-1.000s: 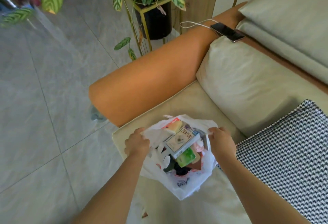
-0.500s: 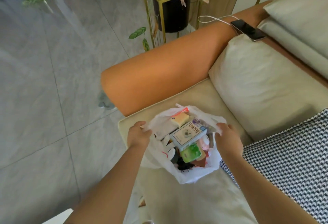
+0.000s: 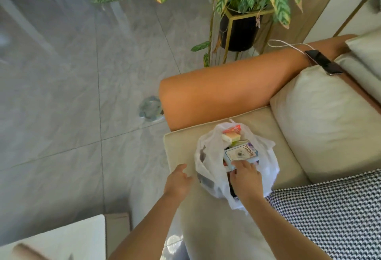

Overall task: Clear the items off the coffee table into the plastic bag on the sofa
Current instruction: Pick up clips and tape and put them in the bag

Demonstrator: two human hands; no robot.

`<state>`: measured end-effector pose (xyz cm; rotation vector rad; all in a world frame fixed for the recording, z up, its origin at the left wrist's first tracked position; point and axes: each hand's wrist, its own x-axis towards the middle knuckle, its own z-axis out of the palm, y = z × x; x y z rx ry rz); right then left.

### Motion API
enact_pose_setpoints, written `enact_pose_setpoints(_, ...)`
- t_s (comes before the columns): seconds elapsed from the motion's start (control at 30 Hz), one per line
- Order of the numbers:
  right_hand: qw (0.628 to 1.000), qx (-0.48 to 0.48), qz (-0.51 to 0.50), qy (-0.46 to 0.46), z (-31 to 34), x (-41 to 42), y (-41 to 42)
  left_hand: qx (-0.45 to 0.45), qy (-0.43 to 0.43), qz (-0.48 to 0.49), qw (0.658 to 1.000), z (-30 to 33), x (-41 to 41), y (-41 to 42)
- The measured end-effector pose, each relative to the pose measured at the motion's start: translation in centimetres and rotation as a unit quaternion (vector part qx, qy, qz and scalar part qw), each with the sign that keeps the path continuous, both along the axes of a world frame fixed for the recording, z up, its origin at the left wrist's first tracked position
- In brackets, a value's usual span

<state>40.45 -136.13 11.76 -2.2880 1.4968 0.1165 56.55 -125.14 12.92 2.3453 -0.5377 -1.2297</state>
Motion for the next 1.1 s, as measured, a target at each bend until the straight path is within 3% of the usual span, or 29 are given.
enact_pose_setpoints(0.2, 0.995, 0.038, 0.093, -0.001, 0.0, 3.9, 6.6, 0.015, -0.029, -0.050, 0.998, -0.5, 1.1, 7.3)
enact_pose_setpoints(0.43, 0.972, 0.042, 0.221, 0.061, -0.2, 7.7, 17.9, 0.043, -0.053, -0.056, 0.996, -0.9, 3.0, 19.9)
enact_pose_setpoints(0.67, 0.945, 0.077, 0.301, 0.100, 3.5, 10.8, 30.6, 0.076, -0.093, -0.077, 0.990, 3.2, 3.0, 33.3)
enact_pose_setpoints(0.9, 0.896, 0.096, 0.427, 0.080, 7.6, 12.7, 41.8, 0.083, -0.100, 0.060, 0.990, 6.6, 1.4, 45.3)
enact_pose_setpoints(1.1, 0.803, 0.085, 0.584, 0.089, 9.5, 12.2, 48.0, 0.104, -0.073, 0.222, 0.967, 8.5, -3.3, 53.0)
